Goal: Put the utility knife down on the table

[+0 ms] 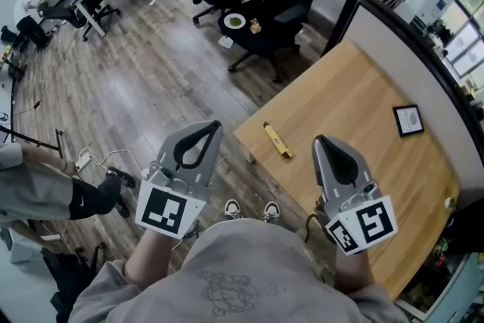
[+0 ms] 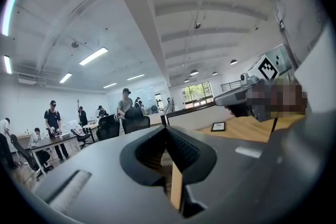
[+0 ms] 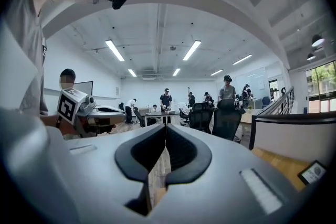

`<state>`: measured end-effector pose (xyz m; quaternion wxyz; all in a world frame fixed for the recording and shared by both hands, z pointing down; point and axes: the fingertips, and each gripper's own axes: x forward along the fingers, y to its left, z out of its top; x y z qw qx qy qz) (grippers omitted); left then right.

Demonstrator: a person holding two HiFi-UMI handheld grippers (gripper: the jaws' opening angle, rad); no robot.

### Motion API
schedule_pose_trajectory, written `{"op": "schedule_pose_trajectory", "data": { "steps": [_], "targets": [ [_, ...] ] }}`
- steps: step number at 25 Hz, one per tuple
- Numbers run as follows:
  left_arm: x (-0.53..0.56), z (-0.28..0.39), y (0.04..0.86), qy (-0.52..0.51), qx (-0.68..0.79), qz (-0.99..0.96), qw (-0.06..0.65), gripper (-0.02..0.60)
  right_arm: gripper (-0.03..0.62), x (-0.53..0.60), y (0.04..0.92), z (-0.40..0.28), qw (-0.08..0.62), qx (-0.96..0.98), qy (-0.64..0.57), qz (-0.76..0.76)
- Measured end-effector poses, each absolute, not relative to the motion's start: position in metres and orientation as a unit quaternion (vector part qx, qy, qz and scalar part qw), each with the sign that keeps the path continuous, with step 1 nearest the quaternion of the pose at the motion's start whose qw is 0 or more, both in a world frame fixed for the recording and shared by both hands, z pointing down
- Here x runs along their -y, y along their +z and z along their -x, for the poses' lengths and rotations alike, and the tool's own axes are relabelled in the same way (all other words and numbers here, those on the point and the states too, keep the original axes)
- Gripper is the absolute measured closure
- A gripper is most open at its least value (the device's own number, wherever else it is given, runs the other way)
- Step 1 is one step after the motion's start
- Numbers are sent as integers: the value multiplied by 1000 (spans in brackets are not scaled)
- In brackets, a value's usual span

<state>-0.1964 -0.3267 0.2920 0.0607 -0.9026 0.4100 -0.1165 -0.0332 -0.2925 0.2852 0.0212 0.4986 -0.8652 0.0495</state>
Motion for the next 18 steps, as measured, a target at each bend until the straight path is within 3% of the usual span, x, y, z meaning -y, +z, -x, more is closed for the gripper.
{"op": "schedule_pose_trajectory", "data": {
  "steps": [18],
  "targets": [
    [328, 193, 289, -131, -421, 895, 73, 580, 582, 294, 280, 24, 25, 869, 40, -493]
  ]
}}
